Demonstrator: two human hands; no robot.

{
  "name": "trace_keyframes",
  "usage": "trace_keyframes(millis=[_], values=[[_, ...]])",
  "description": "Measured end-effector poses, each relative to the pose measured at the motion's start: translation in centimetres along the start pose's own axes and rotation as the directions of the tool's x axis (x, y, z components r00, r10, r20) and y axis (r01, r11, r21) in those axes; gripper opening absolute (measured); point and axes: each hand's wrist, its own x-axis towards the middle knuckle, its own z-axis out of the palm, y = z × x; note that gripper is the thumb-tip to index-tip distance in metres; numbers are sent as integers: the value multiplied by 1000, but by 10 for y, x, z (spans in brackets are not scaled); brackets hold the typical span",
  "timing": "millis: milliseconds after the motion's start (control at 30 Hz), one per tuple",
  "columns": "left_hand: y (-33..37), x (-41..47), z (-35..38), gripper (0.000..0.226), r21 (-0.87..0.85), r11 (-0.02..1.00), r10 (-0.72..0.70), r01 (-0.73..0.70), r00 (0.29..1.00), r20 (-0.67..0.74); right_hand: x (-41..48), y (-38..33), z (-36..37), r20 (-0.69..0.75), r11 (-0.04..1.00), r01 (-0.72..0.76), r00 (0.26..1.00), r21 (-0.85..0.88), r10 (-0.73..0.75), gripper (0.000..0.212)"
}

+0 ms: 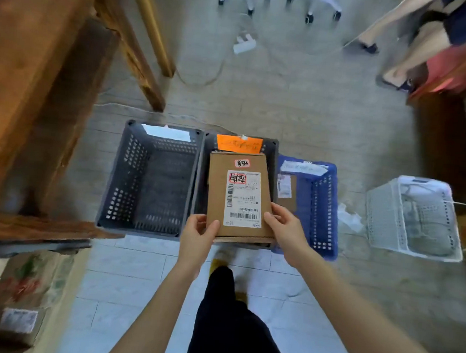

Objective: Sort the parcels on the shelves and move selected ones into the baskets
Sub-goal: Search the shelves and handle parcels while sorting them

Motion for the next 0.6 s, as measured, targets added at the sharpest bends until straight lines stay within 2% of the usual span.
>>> trace_keyframes(millis=[67, 167, 233, 333, 467, 600], values=[[-4, 27, 28, 21, 44, 994, -108, 103, 986, 127, 25, 12, -24, -74, 995, -81, 994, 50, 85, 37], [-14, 69, 75, 33, 33, 950, -305, 312, 894, 330, 63, 35, -66, -164, 976, -171, 967, 136, 193, 38], [-26, 95, 114, 37, 52, 927, -364, 372, 853, 373, 89, 52, -94, -218, 961, -213, 944, 176, 249, 35], [-52, 129, 179, 34, 28, 871, -472, 491, 817, 331, 139, 84, -137, -284, 941, -268, 904, 207, 320, 37], [-104, 186, 268, 16, -39, 803, -568, 595, 783, 254, 230, 140, -189, -341, 927, -314, 865, 205, 368, 31], [-186, 268, 349, 21, -96, 758, -628, 645, 762, 162, 344, 205, -227, -335, 933, -339, 870, 123, 361, 36]])
